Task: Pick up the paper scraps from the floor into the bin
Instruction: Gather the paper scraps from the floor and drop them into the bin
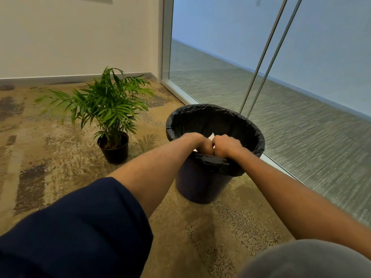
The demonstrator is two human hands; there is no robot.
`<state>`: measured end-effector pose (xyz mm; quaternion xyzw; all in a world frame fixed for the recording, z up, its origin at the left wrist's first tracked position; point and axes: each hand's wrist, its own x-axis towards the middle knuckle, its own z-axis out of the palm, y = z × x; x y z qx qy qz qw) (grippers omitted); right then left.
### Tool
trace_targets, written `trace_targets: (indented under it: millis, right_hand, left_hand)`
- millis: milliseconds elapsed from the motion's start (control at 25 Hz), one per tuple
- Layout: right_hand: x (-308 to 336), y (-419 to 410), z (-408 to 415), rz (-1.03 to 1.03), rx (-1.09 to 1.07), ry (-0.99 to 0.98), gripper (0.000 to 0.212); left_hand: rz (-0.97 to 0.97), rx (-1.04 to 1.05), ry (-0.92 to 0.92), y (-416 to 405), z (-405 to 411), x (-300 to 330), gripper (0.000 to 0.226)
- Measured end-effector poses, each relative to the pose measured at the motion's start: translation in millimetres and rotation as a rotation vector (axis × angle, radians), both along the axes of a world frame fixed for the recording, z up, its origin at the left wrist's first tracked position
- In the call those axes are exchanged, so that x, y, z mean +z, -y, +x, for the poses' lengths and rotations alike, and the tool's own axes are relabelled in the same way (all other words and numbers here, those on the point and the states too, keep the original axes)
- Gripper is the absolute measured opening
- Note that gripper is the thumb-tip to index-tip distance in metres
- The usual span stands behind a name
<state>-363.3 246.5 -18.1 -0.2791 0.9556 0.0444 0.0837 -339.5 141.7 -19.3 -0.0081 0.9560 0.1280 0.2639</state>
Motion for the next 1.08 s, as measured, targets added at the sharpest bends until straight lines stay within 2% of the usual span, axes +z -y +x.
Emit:
trace_targets:
  millis: [120,200,320,440,600,720,840,960,1080]
  right_hand:
    - [12,0,7,-0.133,0.072,-0.326,0.024]
    - [15,2,7,-0.213,0.067,-0.412,0.022]
    - [17,9,8,-0.237,0.006,-0.345,0.017]
    - [21,18,13,-0.221,0.000,-0.277,0.026]
    - [27,34,23,-0.142,0.058,-0.440,0.031]
    - [31,48,38,-0.333,0.106,-0.540,0.029]
    - [28,76,69,-0.573,0.284,-0.526,0.029]
    - [2,109,105,-0.731,0.530,-0.448,0.024]
    - [-48,144,132,-0.689,0.692,-0.221,0.026]
  left_hand:
    - [0.062,0.076,-0.391,9,11,13,0.026]
    - [0.124,0.118,-0.550,24,21,15,0.028]
    - [0.189,0.155,-0.718,46,40,10,0.034]
    - [0.277,0.188,-0.930,62,61,4,0.029]
    - [0.389,0.323,-1.147,84,105,-11,0.024]
    - [0.381,0.435,-1.139,105,150,-36,0.024]
    - [0.338,0.579,-1.068,133,203,-73,0.026]
    - [0.221,0.731,-0.944,153,254,-109,0.028]
    - [0.125,0.853,-0.800,177,294,-143,0.033]
